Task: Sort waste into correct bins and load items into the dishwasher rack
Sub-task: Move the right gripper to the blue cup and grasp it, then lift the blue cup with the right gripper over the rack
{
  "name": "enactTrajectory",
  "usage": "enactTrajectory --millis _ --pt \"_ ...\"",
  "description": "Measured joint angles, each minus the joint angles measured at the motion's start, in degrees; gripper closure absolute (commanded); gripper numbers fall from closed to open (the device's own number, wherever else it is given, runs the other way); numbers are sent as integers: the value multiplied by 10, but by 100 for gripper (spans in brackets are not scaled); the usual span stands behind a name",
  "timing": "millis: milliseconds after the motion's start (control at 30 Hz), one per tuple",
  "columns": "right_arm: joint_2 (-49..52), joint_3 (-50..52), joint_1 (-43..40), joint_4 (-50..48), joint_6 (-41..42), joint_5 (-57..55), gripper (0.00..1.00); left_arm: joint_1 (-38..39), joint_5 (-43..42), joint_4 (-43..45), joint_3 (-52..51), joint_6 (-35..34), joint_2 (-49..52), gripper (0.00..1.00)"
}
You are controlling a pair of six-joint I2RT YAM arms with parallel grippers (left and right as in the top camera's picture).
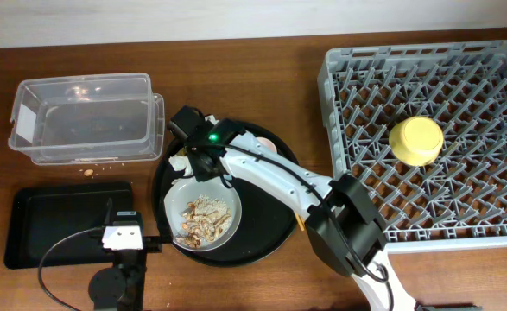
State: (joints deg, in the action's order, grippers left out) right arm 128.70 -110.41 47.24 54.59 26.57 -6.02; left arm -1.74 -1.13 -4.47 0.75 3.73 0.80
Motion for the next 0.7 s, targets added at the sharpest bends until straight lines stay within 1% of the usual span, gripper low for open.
enactTrajectory --millis 100,167,267,300,400,533,633,700 --pt "1 0 0 -3 1 0 78 0 0 0 0 0 0 1" --pt "1 0 0 -2 1 0 88 0 0 0 0 0 0 1" --pt "1 0 0 -2 1 1 91 0 0 0 0 0 0 1" --pt "1 -1 0 0 1 6 96 0 0 0 0 0 0 1" --pt "2 -19 0 16 0 19 96 0 0 0 0 0 0 1" --pt "2 -75 0 59 0 37 96 0 0 0 0 0 0 1" --pt "4 -136 -3 112 0 44 96 0 0 0 0 0 0 1" --pt "6 -209 -8 167 -7 50 96 0 0 0 0 0 0 1"
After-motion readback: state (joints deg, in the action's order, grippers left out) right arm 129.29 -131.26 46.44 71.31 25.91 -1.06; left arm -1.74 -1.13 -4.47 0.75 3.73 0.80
